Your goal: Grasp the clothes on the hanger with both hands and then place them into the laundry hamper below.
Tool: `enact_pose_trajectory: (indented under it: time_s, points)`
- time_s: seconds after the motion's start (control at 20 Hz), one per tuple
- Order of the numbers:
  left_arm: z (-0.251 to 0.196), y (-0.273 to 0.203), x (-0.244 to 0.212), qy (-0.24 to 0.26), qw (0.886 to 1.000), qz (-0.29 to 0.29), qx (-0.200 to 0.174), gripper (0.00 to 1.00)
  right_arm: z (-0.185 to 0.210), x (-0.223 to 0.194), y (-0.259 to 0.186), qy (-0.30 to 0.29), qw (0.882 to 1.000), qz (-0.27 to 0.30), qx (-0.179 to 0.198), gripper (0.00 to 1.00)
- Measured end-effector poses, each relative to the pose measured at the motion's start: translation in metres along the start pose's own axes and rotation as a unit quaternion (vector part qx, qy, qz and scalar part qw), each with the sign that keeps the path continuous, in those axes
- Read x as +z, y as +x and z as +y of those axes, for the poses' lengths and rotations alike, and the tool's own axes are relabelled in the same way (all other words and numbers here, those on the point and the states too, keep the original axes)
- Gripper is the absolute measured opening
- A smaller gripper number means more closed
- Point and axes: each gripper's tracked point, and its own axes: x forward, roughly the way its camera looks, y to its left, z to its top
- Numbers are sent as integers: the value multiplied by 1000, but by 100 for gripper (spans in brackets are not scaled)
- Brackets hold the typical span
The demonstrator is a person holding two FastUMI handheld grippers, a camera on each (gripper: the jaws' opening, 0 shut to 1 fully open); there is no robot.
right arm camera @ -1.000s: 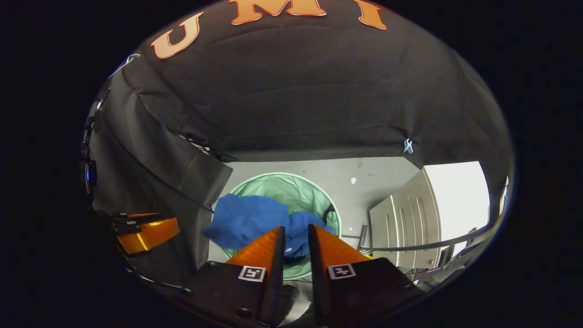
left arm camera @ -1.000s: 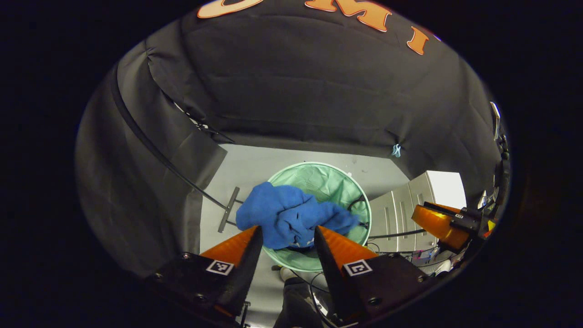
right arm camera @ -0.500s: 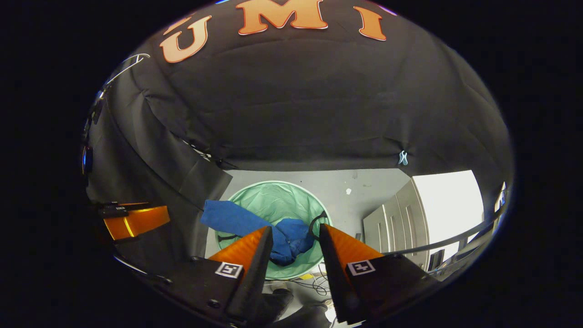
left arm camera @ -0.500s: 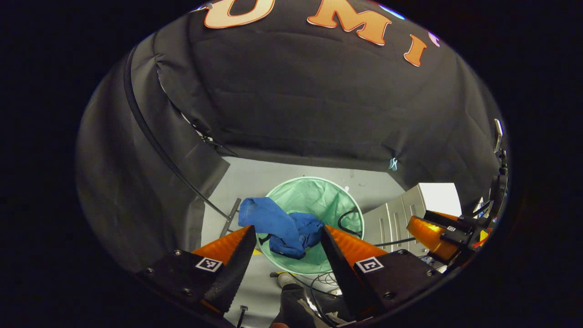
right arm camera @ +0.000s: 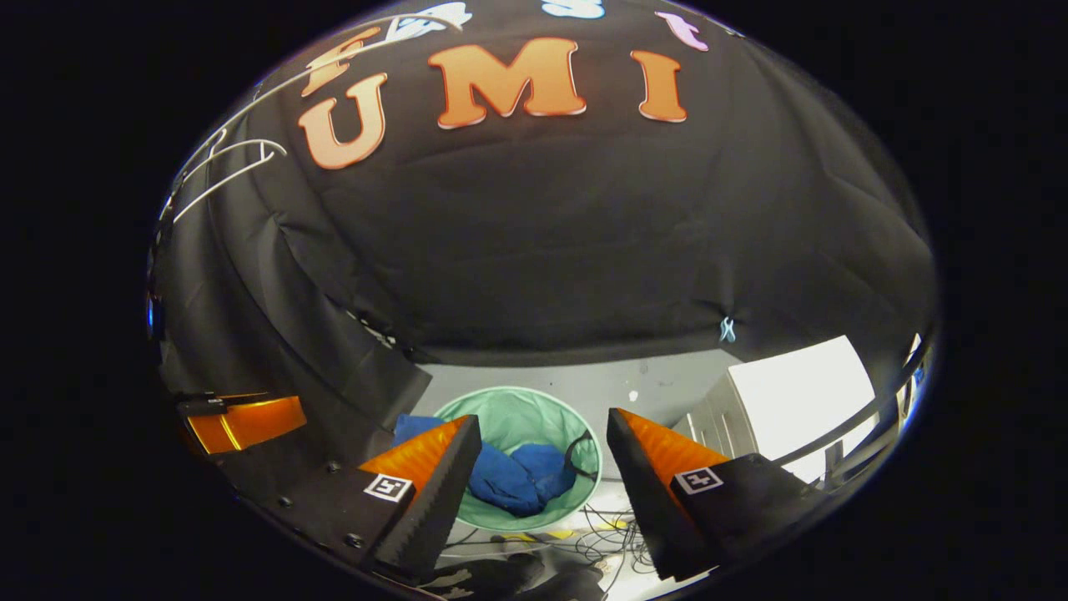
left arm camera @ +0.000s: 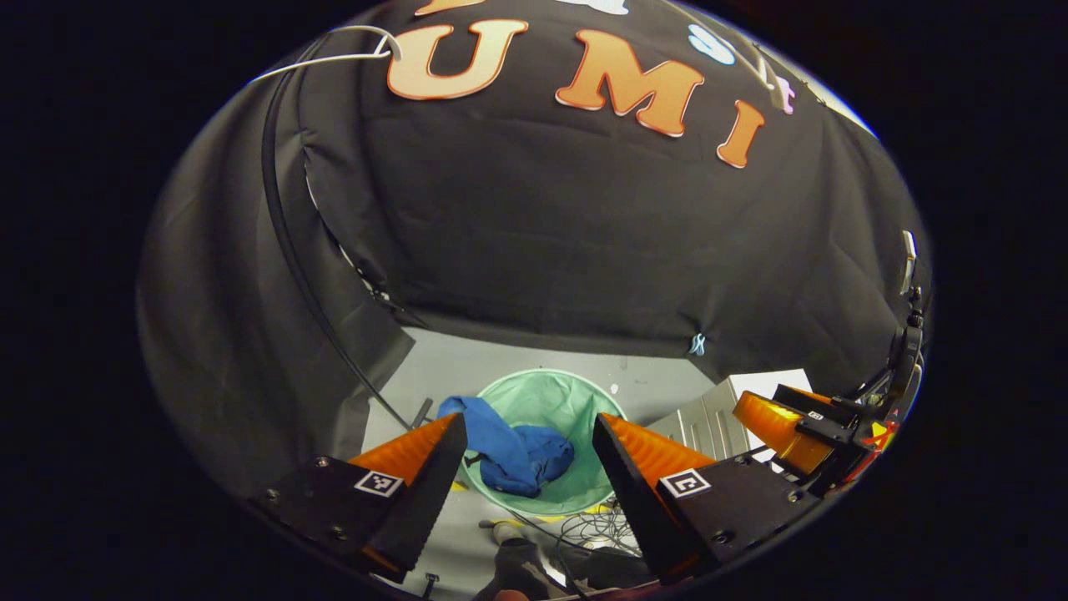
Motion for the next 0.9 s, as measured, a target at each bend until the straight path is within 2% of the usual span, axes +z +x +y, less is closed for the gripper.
enact_pose_trajectory:
  time_s: [0.15,0.4,0.6,0.75,0.9]
  points:
    - [-11,-23,19,-1,1000,-31,-4,97,0,22,-26,4,1000,-30,-5,99]
    - [-29,-48,25,7,997,-69,-17,97,-14,58,-53,-31,996,-77,-34,99]
    - [-42,-72,41,23,994,-106,-25,97,-21,81,-85,-18,992,-118,-32,99]
    - [-53,-94,51,38,990,-135,-25,97,-31,103,-106,-39,987,-150,-46,98]
    - [-65,-117,72,33,985,-166,-28,97,-31,127,-126,-46,982,-183,-34,98]
